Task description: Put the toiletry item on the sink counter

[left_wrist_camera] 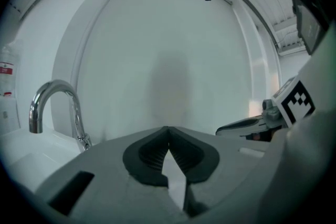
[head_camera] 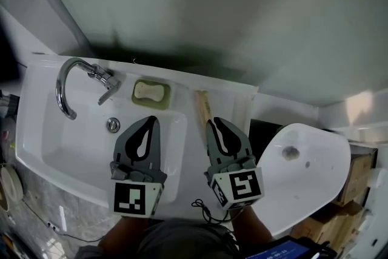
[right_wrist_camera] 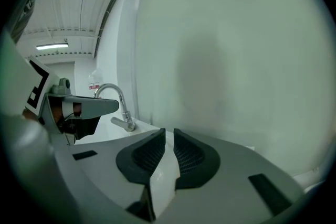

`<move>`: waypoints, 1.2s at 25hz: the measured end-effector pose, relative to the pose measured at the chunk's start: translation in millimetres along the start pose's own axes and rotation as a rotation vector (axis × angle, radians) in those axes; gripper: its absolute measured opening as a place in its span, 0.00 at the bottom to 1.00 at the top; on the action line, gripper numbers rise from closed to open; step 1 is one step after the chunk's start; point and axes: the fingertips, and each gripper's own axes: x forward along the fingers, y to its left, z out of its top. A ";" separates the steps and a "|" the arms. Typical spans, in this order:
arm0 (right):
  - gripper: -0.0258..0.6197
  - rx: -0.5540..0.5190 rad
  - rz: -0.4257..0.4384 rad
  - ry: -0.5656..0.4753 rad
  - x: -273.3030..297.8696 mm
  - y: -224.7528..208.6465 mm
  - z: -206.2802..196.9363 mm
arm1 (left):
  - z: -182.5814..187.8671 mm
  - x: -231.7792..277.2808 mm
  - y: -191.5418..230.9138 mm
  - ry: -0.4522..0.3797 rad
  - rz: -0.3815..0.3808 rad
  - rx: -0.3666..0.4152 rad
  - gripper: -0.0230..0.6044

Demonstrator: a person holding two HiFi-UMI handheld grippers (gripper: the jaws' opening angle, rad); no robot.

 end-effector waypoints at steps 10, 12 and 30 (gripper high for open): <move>0.10 -0.025 0.005 -0.129 -62.3 22.2 42.3 | 41.3 -49.7 -38.7 -0.087 0.002 0.049 0.06; 0.09 -0.035 0.003 -0.159 -77.0 25.5 52.2 | 48.4 -61.1 -48.2 -0.105 0.001 0.056 0.06; 0.07 -0.123 0.033 -0.316 -163.9 42.0 102.9 | 96.6 -119.4 -105.8 -0.224 0.023 0.151 0.06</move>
